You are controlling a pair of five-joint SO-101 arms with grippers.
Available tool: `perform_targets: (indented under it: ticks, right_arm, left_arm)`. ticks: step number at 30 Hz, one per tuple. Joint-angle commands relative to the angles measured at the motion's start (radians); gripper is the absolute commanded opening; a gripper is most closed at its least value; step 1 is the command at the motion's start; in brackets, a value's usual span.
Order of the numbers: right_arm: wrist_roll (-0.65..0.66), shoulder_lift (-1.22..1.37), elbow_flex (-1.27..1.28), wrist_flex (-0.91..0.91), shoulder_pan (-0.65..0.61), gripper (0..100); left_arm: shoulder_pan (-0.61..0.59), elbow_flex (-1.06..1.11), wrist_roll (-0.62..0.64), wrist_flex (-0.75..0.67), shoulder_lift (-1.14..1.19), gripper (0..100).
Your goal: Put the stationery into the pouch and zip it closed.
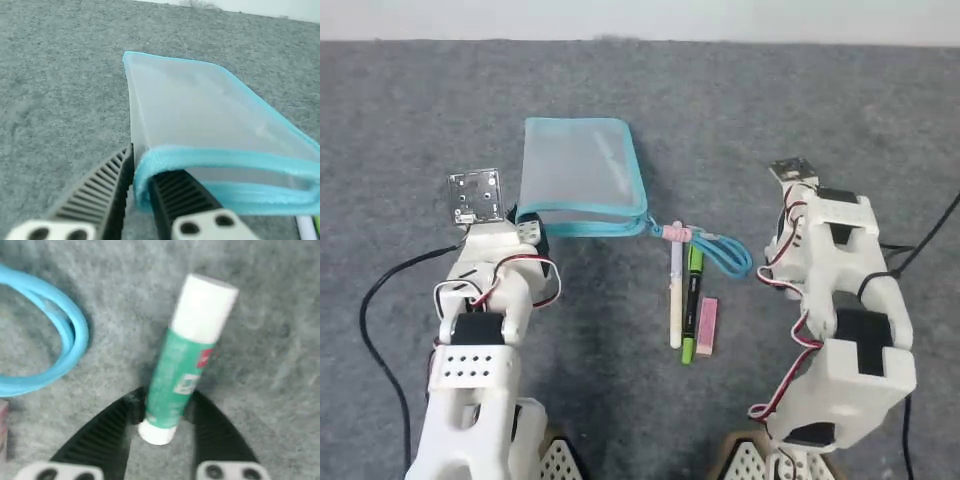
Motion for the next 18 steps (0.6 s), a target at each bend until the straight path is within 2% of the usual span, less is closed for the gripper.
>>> perform_targets:
  ticks: [1, 7, 14, 18]
  right_arm:
    - [0.006, -0.053, -0.020, 0.031, 0.002, 1.2]
    - [-0.023, -0.262, -0.021, 0.173, -0.081, 0.6]
    - [-0.029, -0.611, -0.021, 0.346, -0.417, 0.6]
    - [-0.021, -0.685, -0.021, 0.383, -0.558, 0.6]
  left_arm:
    - [0.003, -0.027, 0.000, -0.003, -0.023, 1]
    - [0.002, -0.025, 0.044, -0.003, -0.021, 1]
    - [0.038, -0.024, 0.046, -0.012, -0.015, 1]
    - [0.037, -0.024, 0.046, -0.012, -0.015, 1]
